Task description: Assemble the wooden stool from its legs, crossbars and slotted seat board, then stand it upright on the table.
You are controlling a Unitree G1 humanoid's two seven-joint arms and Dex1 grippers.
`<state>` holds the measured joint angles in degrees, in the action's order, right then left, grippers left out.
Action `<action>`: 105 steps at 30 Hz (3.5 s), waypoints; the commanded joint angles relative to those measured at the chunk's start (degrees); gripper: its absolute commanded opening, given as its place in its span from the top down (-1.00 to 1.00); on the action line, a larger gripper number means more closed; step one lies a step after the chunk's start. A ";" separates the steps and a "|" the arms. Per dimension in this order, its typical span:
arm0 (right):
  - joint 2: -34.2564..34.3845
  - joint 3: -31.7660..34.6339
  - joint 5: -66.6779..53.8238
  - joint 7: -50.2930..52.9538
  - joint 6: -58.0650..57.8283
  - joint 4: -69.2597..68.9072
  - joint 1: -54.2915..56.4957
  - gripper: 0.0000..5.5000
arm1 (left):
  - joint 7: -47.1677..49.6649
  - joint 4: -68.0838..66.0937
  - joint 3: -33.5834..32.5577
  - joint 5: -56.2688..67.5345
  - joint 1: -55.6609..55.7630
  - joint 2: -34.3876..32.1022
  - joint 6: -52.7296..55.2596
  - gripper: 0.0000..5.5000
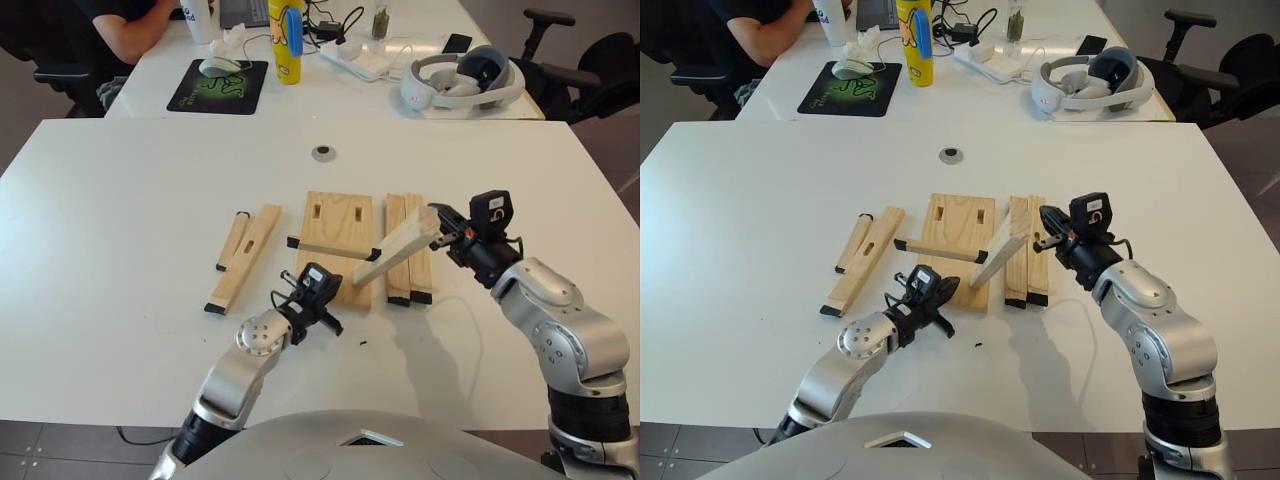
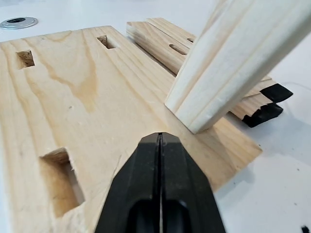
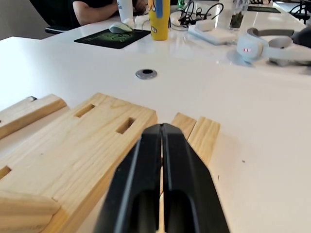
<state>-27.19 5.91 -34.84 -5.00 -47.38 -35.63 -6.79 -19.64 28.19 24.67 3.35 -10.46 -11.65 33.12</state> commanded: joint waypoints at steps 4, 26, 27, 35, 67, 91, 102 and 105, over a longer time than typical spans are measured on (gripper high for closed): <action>5.55 0.55 -0.45 7.20 -8.03 -7.65 -6.48 0.99 | 1.76 8.84 -7.96 2.86 11.64 2.20 3.61 1.00; 12.06 -0.55 -0.47 9.99 -17.70 -10.59 -2.31 -0.20 | -16.92 5.38 0.18 -0.41 -1.82 -22.39 -4.09 1.00; 13.16 -0.78 -0.32 10.85 -18.62 -10.70 -2.71 -0.26 | -19.14 6.57 -0.96 2.15 -1.48 -22.89 -3.82 1.00; 22.51 1.23 0.05 15.54 -23.82 -10.26 -4.05 -0.71 | -17.05 10.34 -14.93 20.11 11.85 -14.25 4.29 1.00; 26.54 3.58 5.82 9.07 -36.33 -11.47 -6.13 -0.61 | -8.65 13.97 -10.47 23.10 8.95 -12.57 8.23 1.00; 16.32 2.18 9.21 2.38 -34.20 -10.50 4.73 -0.61 | -5.10 13.58 -6.67 20.23 5.94 -10.50 5.64 1.00; 18.83 -2.39 14.41 4.63 -28.56 -6.29 0.09 -0.61 | -7.43 12.52 -6.63 21.31 8.25 -11.67 6.24 1.00; 19.48 -3.78 15.74 4.76 -26.25 -4.06 0.27 -0.56 | -8.11 12.09 -6.74 21.54 8.84 -11.90 6.26 1.00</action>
<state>-8.00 3.35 -20.51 -0.64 -75.34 -41.53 -6.66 -27.20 40.81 18.00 24.71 -2.55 -22.95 38.87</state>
